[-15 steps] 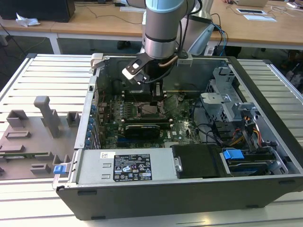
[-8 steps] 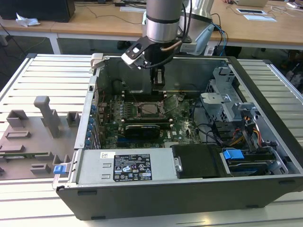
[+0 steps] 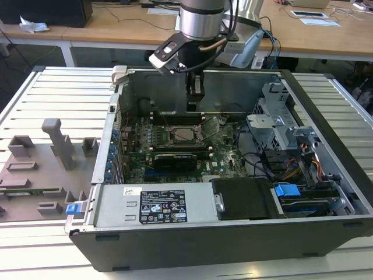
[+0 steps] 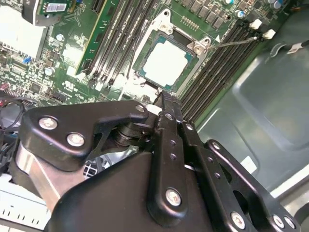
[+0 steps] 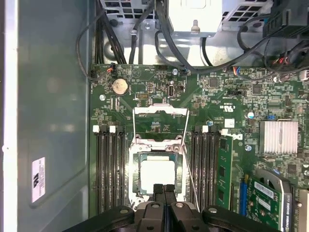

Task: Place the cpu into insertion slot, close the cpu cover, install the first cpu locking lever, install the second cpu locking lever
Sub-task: 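Place the cpu into insertion slot, then close the cpu cover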

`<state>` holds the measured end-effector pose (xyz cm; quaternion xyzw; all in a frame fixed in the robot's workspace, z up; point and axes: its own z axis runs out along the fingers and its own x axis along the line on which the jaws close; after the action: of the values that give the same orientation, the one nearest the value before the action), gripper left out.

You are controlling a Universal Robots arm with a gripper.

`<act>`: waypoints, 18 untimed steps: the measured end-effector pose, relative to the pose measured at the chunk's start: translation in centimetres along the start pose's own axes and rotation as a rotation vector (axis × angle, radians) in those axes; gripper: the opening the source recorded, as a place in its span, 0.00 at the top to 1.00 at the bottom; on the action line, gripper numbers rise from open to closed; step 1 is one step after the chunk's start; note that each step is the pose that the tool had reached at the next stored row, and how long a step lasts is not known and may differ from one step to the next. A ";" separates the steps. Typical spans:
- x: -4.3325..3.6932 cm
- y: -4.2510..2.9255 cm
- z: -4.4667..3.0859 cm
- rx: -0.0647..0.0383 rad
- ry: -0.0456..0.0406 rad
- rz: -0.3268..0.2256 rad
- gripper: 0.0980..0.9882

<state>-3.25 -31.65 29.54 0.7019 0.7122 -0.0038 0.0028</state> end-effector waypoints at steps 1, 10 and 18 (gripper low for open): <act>0.00 0.00 -0.28 0.000 0.0000 0.000 0.99; 0.00 0.00 -0.48 0.000 0.0000 0.000 0.99; -0.01 0.51 -0.49 0.000 -0.0002 0.000 0.99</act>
<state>-2.74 -31.65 30.03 0.7019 0.7122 -0.0039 0.0028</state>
